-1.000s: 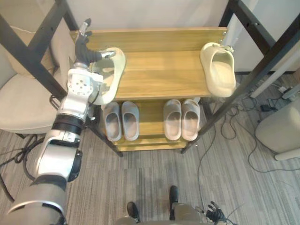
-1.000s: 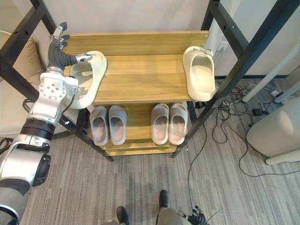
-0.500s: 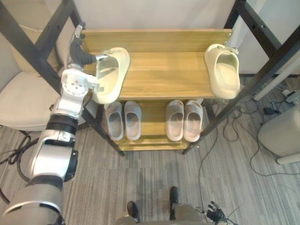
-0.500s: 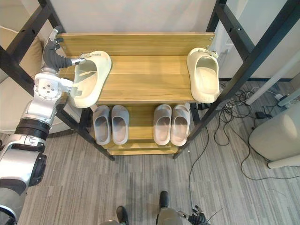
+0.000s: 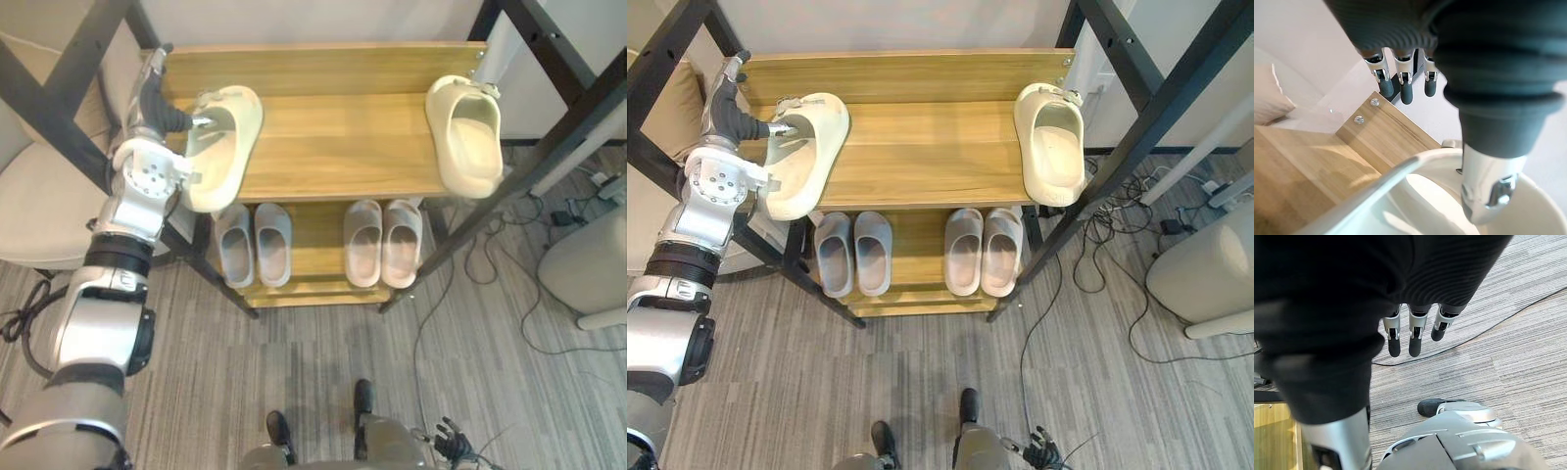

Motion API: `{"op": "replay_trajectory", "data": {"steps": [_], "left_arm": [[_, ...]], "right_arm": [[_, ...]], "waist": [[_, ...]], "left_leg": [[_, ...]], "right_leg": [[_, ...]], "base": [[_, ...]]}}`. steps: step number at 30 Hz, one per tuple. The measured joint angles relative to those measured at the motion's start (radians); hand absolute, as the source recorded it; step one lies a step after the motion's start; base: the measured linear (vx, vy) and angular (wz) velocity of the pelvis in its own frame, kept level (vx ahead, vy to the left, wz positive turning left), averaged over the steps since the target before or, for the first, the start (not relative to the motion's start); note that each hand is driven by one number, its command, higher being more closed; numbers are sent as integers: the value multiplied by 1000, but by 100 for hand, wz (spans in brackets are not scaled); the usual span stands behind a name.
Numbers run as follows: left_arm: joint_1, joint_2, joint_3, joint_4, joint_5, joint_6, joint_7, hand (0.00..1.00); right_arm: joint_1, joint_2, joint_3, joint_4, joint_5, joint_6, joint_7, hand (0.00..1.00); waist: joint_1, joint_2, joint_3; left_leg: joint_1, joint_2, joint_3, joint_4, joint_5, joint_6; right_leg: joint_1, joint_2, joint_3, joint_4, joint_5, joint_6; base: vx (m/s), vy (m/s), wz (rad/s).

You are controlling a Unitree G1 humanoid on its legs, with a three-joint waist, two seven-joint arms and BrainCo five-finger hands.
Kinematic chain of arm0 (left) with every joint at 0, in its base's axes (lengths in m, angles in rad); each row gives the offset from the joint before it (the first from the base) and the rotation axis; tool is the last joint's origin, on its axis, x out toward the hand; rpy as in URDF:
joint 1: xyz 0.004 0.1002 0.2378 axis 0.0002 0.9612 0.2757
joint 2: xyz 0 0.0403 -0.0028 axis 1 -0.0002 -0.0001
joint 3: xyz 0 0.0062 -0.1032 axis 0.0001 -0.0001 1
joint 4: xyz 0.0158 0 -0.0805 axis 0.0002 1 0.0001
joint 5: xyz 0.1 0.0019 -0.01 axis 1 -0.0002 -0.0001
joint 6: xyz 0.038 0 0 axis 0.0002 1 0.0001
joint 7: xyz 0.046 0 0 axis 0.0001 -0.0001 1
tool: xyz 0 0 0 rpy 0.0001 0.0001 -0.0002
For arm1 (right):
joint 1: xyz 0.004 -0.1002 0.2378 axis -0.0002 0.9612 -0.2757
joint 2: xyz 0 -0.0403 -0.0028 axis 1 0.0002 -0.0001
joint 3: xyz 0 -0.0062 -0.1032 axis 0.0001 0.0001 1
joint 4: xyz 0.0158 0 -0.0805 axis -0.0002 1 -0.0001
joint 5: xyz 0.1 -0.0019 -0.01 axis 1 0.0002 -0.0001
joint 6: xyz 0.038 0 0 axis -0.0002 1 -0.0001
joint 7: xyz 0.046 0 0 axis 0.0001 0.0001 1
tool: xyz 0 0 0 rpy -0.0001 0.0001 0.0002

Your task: Organize the slippers on the shoe rack

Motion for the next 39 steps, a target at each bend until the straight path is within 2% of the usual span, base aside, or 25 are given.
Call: {"op": "replay_trajectory", "data": {"steps": [11, 23, 29, 35, 39], "left_arm": [[-42, 0, -5, 16, 23, 13, -1, 100], [-42, -21, -22, 27, -9, 15, -1, 100], [-41, -95, -43, 15, -31, 15, 0, 100], [-40, -165, -53, -9, -45, 15, 1, 100], [-41, -193, -53, -9, -45, 21, 3, 100]], "right_arm": [[-10, 1, -5, 6, 2, 0, 0, 0], [-7, 16, -47, 25, 10, 10, -2, 0], [-5, 22, -48, 23, 32, 14, -6, 0], [-6, 29, -55, 18, 39, 14, -15, 0], [4, 28, -54, -8, 39, 15, -21, 0]], "waist": [[-6, 0, 15], [-19, -1, 26], [-22, 2, 27], [-41, 15, 35], [-55, 35, 37]], "left_leg": [[-5, -1, 12, 0, 0, 0], [18, -5, 15, -2, 0, 0], [38, -5, 11, -2, 0, 0], [45, -7, 10, -2, 0, 0], [51, -7, 16, -2, 0, 0]], "right_leg": [[-13, 0, 10, 3, 0, 0], [8, -4, 12, 3, 1, 1], [31, -4, 7, 0, 1, 1], [40, -6, 6, 0, 1, 1], [41, -5, 10, 1, 2, 2]], "base": [[-6, -7, -2], [0, 0, 0], [-3, -6, 1], [-3, -3, -1], [-13, -21, -5]]}}
